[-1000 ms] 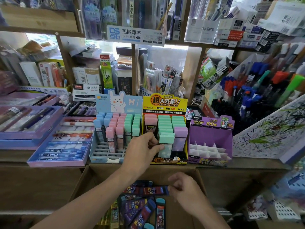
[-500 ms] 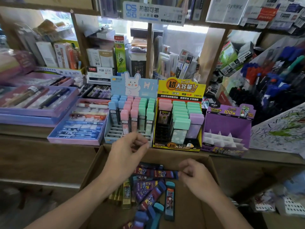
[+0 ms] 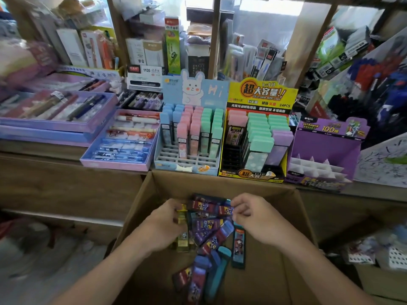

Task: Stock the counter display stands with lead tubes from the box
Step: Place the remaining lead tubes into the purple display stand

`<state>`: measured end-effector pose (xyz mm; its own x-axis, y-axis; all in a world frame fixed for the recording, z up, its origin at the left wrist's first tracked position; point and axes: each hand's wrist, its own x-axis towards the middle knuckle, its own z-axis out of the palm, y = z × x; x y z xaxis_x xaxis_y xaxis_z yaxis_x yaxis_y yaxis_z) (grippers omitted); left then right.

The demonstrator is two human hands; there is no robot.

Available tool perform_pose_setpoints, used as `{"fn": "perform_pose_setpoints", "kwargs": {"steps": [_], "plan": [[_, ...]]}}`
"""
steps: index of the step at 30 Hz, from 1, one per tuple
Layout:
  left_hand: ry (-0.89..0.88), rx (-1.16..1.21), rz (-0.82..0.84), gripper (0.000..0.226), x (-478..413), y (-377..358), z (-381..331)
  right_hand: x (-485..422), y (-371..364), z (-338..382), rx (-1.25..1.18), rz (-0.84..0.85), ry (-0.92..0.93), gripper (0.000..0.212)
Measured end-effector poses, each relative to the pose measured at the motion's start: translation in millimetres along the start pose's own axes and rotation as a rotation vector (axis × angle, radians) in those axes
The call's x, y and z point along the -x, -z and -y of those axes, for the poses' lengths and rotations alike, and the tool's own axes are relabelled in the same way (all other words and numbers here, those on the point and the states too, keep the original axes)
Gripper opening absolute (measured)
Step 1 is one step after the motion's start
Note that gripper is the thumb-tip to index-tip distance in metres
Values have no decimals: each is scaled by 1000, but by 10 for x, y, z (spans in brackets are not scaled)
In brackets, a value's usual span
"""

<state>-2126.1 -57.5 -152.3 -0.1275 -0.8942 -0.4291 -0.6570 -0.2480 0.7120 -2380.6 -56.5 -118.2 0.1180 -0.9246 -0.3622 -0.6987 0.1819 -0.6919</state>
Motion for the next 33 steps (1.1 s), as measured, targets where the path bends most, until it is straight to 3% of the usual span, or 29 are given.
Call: {"fn": "perform_pose_setpoints", "kwargs": {"steps": [6,13,25,33], "plan": [[43,-230,191,32,67,-1,-48,67,-177,-42,154,166,-105,31],[99,-455,390,33,195,-97,-164,174,-210,-60,423,209,-232,34],[-39,-955,357,70,200,-444,-153,189,-392,-72,432,162,-288,53],[-52,-905,236,70,230,-506,-213,149,-421,-42,512,103,-301,92]]}}
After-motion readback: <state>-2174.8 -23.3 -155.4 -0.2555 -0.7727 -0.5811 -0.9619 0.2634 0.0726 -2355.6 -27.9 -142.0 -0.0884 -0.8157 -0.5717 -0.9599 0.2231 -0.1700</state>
